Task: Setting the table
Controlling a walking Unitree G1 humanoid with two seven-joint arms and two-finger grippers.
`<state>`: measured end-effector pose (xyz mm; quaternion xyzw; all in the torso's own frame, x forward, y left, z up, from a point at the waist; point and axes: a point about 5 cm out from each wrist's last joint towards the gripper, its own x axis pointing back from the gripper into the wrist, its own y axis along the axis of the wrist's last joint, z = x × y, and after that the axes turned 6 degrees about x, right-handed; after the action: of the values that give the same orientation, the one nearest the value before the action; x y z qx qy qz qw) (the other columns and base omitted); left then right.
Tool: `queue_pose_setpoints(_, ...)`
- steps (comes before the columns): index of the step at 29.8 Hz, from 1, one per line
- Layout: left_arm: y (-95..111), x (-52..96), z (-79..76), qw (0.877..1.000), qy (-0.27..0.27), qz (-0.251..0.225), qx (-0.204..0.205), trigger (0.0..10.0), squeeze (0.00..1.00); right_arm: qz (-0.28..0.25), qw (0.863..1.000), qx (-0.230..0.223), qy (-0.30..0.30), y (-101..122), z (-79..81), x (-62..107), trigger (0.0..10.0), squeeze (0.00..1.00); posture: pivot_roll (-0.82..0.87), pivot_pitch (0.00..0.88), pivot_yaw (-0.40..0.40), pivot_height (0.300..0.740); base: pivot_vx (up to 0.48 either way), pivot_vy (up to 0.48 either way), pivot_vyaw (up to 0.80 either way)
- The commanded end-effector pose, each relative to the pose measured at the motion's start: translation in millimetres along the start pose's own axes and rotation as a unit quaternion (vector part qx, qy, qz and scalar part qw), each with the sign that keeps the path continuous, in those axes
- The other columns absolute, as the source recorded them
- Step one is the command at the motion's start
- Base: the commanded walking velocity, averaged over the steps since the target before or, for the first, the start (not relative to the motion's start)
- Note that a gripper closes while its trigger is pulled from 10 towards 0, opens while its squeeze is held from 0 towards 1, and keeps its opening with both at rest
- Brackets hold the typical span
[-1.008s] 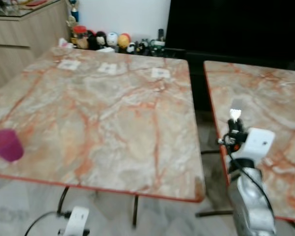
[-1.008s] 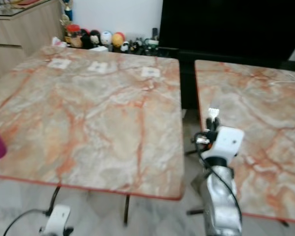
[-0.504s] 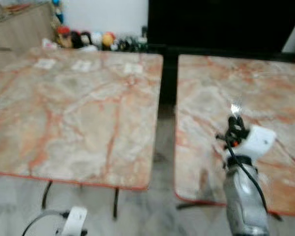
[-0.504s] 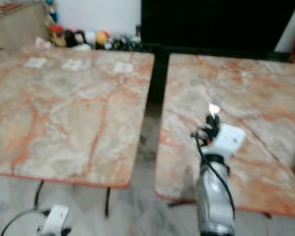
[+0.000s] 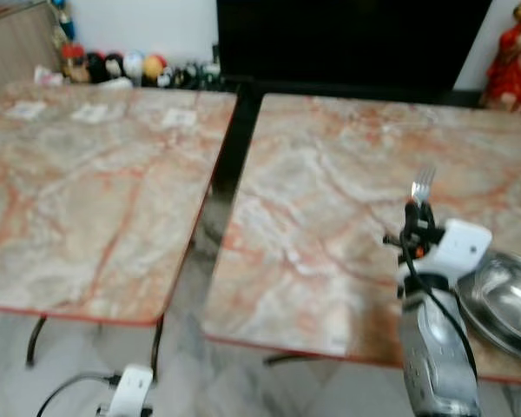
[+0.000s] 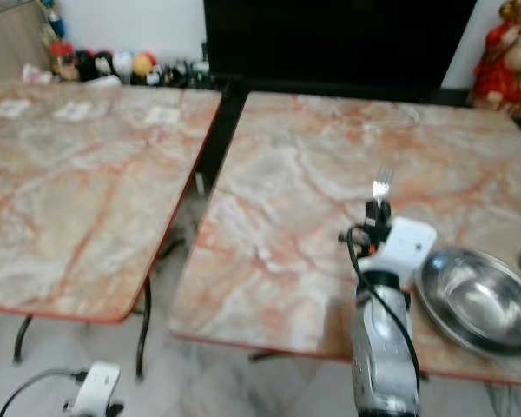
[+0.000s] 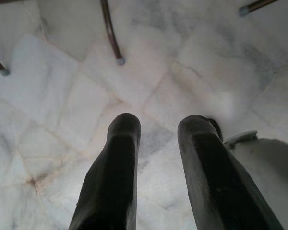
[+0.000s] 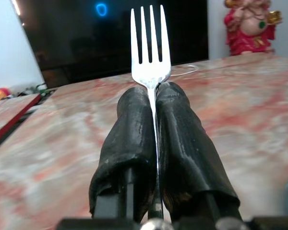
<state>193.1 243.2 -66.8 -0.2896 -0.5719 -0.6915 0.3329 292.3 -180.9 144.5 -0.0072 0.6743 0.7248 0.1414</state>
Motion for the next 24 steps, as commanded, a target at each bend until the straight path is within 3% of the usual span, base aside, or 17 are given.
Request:
queue_pose_setpoints(1,-3,-0.1,-5.5,1.000,-0.008,0.006,-0.001,10.0,0.00,-0.002,1.000,0.005,-0.013,1,-8.8,1.0,10.0,0.00,0.04,0.016,0.025,0.740,0.000,-0.469,0.00)
queue_pose_setpoints(3,-3,-0.2,-6.3,1.000,-0.009,0.006,-0.001,10.0,0.00,-0.015,1.000,0.027,-0.001,6,-8.8,-0.5,10.0,0.00,0.03,0.016,0.025,0.740,0.000,-0.467,0.00)
queue_pose_setpoints(7,-2,-0.4,-6.9,1.000,-0.009,0.005,-0.001,10.0,0.00,-0.020,0.999,0.025,-0.014,10,-14.1,-2.3,10.0,0.00,0.03,0.015,0.026,0.740,0.000,-0.467,0.00)
queue_pose_setpoints(14,-2,-0.5,-7.8,1.000,-0.010,0.006,0.001,10.0,0.00,-0.033,0.997,0.055,-0.051,19,-41.1,-3.1,10.0,0.00,0.03,0.014,0.023,0.740,0.000,-0.449,0.00)
queue_pose_setpoints(24,-3,-0.5,-8.8,1.000,-0.010,0.008,0.004,10.0,0.00,-0.026,0.986,0.119,-0.110,31,-85.8,-2.4,10.0,0.00,0.02,0.015,0.022,0.740,0.000,0.000,0.00)
